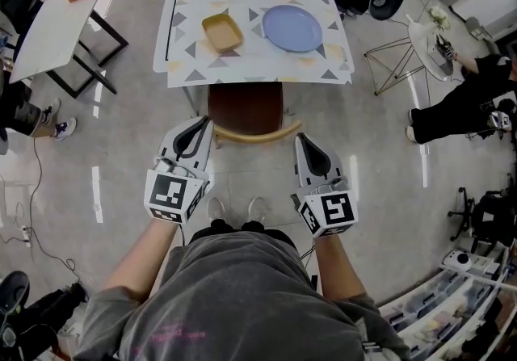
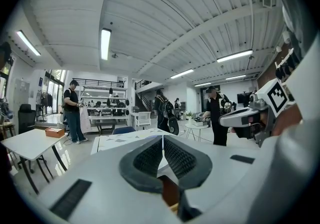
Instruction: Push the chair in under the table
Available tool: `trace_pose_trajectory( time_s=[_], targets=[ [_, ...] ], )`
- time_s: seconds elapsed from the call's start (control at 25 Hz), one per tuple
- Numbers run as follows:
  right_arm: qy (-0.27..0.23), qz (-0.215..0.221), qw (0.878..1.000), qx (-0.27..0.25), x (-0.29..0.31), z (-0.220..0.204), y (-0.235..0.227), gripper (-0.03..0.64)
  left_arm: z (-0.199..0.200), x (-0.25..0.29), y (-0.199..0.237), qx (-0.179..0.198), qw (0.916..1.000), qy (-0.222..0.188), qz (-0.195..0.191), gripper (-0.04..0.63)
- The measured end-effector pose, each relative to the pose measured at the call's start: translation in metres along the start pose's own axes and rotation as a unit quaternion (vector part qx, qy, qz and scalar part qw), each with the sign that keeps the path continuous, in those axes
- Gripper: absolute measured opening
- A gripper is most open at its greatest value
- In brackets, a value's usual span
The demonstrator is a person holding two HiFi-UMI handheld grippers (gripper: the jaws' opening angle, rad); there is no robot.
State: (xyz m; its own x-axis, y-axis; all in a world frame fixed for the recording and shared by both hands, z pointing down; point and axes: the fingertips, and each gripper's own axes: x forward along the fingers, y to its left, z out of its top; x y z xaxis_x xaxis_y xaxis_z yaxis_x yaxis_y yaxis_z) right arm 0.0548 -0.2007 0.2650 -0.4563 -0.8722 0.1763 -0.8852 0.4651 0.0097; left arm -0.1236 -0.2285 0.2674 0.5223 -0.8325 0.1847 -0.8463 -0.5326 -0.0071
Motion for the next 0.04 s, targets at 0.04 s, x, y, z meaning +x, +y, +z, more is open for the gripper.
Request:
trace_pose_trajectory(
  time_s=[0.04],
  targets=[
    [0.001, 0.000, 1.000, 0.000, 0.0005, 0.0000, 0.0002, 0.003, -0.0004, 0.0000, 0.0011, 0.000, 1.0000, 0.000, 0.001, 0.011]
  ],
)
